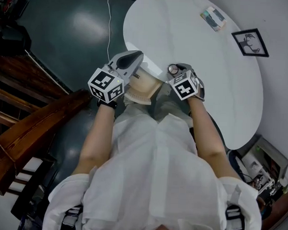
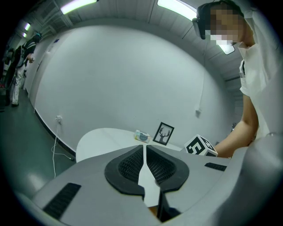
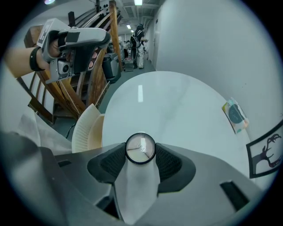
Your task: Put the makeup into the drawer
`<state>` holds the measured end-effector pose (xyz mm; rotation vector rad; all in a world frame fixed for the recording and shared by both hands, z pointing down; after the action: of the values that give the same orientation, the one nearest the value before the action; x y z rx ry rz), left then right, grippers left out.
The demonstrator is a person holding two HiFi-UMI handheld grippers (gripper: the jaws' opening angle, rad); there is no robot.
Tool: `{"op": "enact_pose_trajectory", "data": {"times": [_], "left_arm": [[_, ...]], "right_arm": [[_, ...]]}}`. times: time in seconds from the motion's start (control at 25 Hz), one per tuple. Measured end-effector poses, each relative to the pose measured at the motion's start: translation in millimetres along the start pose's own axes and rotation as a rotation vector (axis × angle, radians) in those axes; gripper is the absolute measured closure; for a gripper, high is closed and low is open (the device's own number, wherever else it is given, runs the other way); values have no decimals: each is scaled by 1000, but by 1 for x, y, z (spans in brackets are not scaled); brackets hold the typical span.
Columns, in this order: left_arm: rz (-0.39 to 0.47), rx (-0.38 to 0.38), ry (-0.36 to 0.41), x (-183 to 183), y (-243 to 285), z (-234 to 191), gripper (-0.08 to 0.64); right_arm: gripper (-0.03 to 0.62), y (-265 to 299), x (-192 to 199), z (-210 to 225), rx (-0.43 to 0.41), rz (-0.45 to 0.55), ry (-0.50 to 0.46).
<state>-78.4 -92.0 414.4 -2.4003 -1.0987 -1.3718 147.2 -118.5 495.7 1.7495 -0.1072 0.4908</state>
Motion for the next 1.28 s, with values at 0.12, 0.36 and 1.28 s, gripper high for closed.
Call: {"op": "enact_pose_trajectory", "data": {"times": [0.12,0.36,1.28], "left_arm": [[16,-33,-7,1,-18,-6,529],[47,-93,-17,5,-57,-15,529],[49,-193,-54,35,-157,-37,529]], "right_arm": [[390,5,-18,-6,-16,14,-35],[390,14,-54,-26,-44,50,-103],[390,67,-115,-123,-114,91,-106]]}}
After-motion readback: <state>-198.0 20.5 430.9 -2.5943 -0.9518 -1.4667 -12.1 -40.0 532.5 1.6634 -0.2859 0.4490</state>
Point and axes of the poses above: the fingertips, and each gripper's own axes: y forward along the fingers, z to its right, x out of its underside, the point moved 9 cm from there along -y, backward along the fingers, and after that the axes turned 14 degrees about -y, right-handed, at the moved point
